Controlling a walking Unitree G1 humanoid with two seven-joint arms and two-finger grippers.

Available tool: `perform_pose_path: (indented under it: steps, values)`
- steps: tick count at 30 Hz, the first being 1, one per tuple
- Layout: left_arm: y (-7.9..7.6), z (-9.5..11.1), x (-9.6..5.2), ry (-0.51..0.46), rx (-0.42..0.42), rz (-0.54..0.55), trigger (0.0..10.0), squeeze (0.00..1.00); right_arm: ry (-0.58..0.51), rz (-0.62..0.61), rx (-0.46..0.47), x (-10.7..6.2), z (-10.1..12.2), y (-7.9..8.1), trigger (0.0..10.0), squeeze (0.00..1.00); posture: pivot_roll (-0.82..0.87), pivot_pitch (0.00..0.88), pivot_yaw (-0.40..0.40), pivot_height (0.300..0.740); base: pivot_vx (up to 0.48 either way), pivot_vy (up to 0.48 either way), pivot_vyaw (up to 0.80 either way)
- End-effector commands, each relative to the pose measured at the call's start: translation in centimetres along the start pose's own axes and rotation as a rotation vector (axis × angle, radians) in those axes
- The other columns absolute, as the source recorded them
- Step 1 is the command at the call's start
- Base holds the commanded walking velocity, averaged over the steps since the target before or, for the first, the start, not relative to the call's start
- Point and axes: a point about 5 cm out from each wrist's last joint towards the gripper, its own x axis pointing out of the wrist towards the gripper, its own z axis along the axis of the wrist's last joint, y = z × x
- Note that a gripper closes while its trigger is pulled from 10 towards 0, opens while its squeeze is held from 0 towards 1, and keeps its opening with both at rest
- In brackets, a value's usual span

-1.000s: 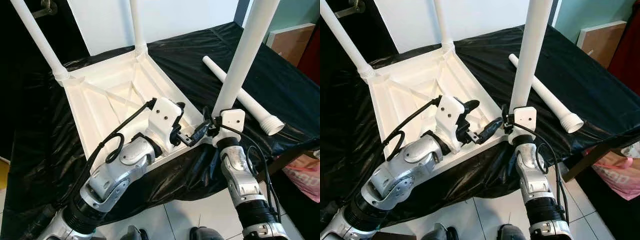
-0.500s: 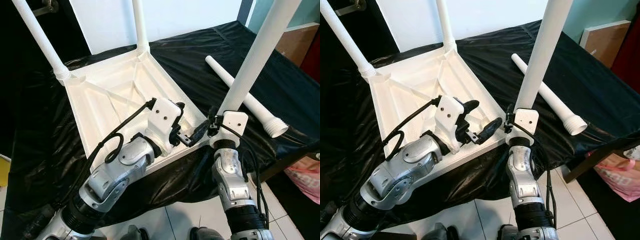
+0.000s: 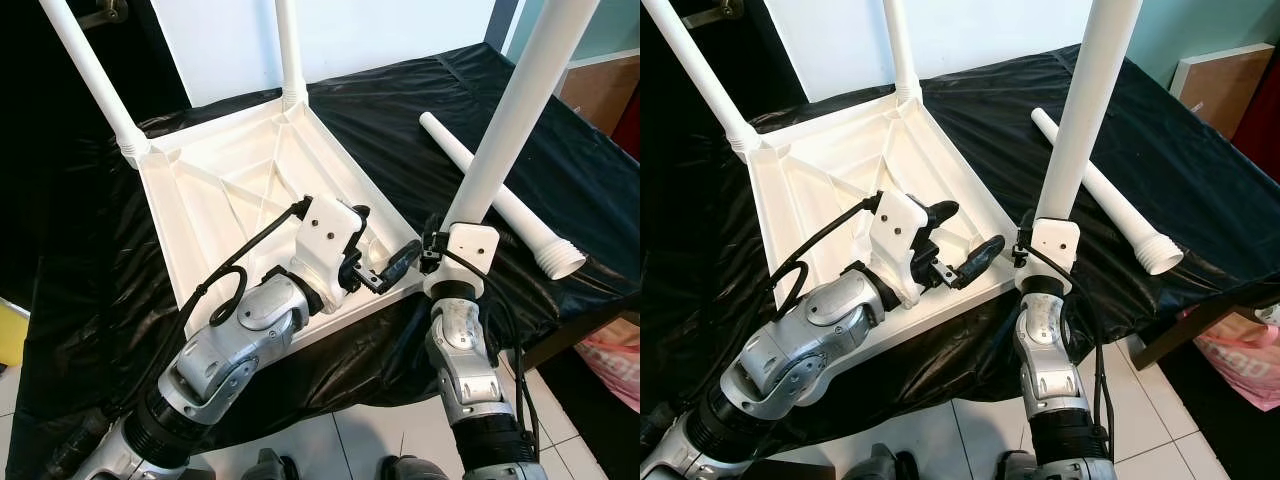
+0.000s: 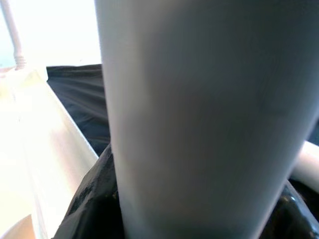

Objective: Building children table

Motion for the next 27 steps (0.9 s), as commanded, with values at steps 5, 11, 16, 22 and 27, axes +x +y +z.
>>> perform_pose_path:
  steps: [5, 11, 16, 22, 27]
  values:
    - [-0.9, 0.3, -0.2, 0.0, 0.014, -0.193, 10.0, 0.0, 0.034, -0.012, -0.038, -0.7, -0.3, -0.5, 10.0, 0.0, -0.03, 0.129, 0.073, 0.74, 0.0, 0.0, 0.0]
    - [-0.7, 0.3, -0.1, -0.005, 0.016, -0.192, 10.0, 0.0, -0.044, 0.005, -0.02, -0.3, 2.0, -0.3, 10.0, 0.0, -0.04, 0.126, 0.069, 0.74, 0.0, 0.0, 0.0]
    - [-0.7, 0.3, 0.0, -0.009, 0.016, -0.19, 10.0, 0.0, -0.048, -0.002, -0.015, -0.1, 2.2, -0.6, 10.0, 0.0, -0.04, 0.124, 0.065, 0.74, 0.0, 0.0, 0.0]
    - [-0.6, 0.4, 0.1, -0.015, 0.016, -0.187, 10.0, 0.0, -0.046, 0.01, -0.025, 0.1, 2.0, -0.9, 10.0, 0.0, -0.04, 0.121, 0.061, 0.74, 0.0, 0.0, 0.0]
    - [-0.6, 0.6, 0.0, -0.026, -0.011, -0.197, 10.0, 0.0, -0.045, 0.113, -0.016, 0.1, 1.8, -1.2, 10.0, 0.0, -0.04, 0.117, 0.061, 0.74, 0.0, 0.0, 0.0]
